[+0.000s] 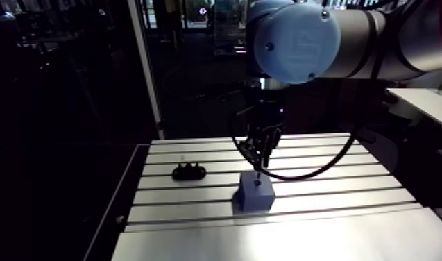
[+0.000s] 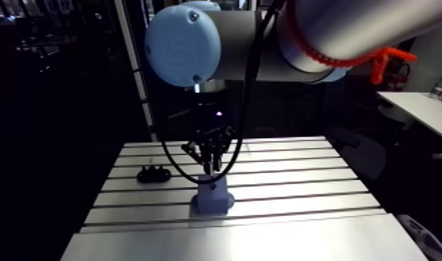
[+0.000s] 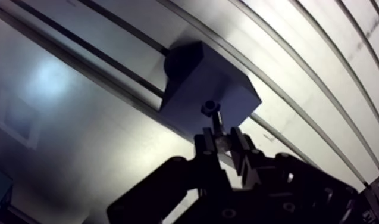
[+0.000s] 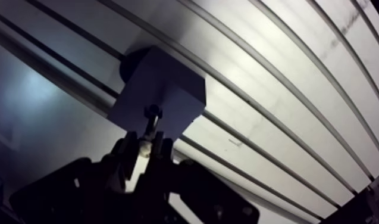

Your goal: Pick up the M10 bolt and insert it into the hex recess until seated.

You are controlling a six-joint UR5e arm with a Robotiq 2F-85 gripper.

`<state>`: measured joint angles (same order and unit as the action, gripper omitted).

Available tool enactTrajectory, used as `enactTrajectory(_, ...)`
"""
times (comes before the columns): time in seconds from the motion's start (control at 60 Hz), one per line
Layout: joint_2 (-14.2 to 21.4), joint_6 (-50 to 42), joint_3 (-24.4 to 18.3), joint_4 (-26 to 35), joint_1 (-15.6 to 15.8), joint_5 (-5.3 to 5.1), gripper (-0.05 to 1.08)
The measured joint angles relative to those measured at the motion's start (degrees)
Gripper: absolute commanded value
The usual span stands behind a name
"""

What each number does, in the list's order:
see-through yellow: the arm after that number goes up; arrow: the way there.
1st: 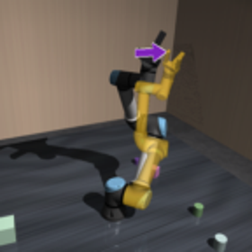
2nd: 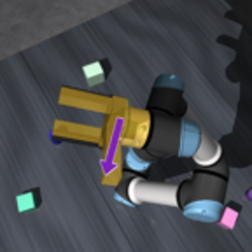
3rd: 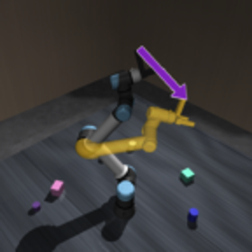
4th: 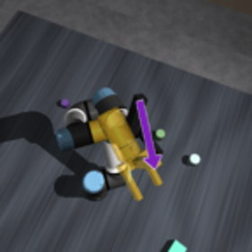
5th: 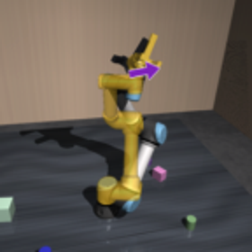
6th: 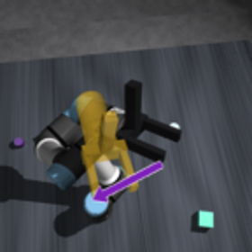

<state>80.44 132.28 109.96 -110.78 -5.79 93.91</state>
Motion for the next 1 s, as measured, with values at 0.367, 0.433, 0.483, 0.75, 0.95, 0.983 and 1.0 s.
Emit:
enactTrajectory(0.367, -0.2, 0.0, 0.1, -0.1, 0.0, -0.14, 0.85)
enactTrajectory(0.433, -0.2, 0.0, 0.2, -0.1, 0.0, -0.14, 0.85)
enactTrajectory(0.483, -0.2, 0.0, 0.3, -0.1, 0.0, -0.15, 0.85)
enactTrajectory(0.75, -0.2, -0.1, 0.6, -0.2, -0.1, -0.12, 0.85)
enactTrajectory(0.95, -0.2, -0.1, 0.7, -0.2, -0.2, -0.09, 0.85)
enactTrajectory(0.983, -0.2, -0.1, 0.7, -0.2, -0.2, -0.09, 0.85)
enactTrajectory(1.0, -0.2, -0.1, 0.7, -0.2, -0.2, -0.09, 0.85)
